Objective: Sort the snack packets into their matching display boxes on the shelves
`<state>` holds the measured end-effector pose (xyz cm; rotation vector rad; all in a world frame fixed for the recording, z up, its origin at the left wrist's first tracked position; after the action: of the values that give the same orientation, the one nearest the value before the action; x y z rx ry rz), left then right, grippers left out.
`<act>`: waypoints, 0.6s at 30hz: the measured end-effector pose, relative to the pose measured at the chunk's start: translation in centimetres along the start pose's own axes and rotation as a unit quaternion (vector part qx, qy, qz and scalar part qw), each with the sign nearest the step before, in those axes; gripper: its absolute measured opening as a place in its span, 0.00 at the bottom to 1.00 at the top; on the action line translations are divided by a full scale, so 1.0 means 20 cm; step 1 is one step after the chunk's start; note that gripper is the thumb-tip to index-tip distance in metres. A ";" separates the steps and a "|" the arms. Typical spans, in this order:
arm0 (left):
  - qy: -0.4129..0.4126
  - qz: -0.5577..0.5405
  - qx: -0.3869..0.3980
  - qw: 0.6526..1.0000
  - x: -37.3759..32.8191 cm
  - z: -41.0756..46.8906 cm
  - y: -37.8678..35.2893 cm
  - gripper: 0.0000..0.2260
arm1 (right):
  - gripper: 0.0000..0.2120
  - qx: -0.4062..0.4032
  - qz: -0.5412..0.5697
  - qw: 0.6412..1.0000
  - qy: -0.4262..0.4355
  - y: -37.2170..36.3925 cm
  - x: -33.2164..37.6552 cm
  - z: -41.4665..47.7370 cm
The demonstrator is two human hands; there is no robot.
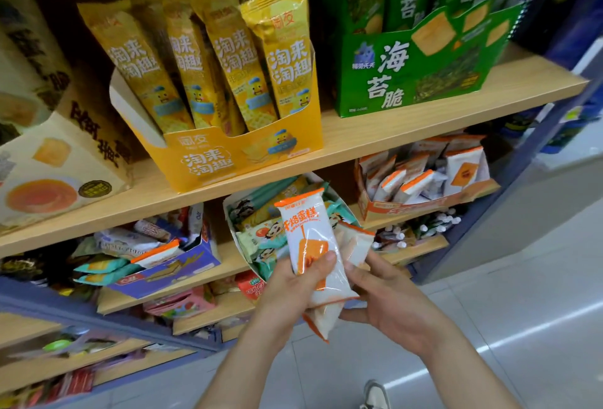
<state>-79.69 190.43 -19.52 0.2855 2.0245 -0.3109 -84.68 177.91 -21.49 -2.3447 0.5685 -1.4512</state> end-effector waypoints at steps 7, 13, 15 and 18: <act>0.039 -0.153 0.005 0.987 0.02 0.04 -0.20 0.21 | 0.22 -0.010 0.001 0.999 0.037 0.21 0.14 -0.07; -0.081 0.070 -0.032 0.994 -0.02 0.03 -0.40 0.02 | 0.34 -0.098 -0.039 0.990 0.095 0.44 0.27 -0.14; -0.131 0.088 0.020 0.987 -0.03 0.02 -0.51 0.07 | 0.39 -0.097 0.009 0.988 0.123 0.46 0.30 -0.13; -0.128 0.080 0.111 0.982 -0.01 0.03 -0.61 0.20 | 0.26 -0.072 0.078 0.987 0.124 0.45 0.34 -0.13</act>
<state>-83.11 178.70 -18.43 0.5168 1.7035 -0.4496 -85.82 166.59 -19.32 -2.1787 0.9306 -1.6900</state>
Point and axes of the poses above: each hand's wrist, its own z-axis towards the middle knuckle, its own y-axis out of the back of the hand, x = y × z, the point moved 5 cm from there along z, towards the middle knuckle, and after that the axes turned 1 degree about -y, right-handed, at the moved point
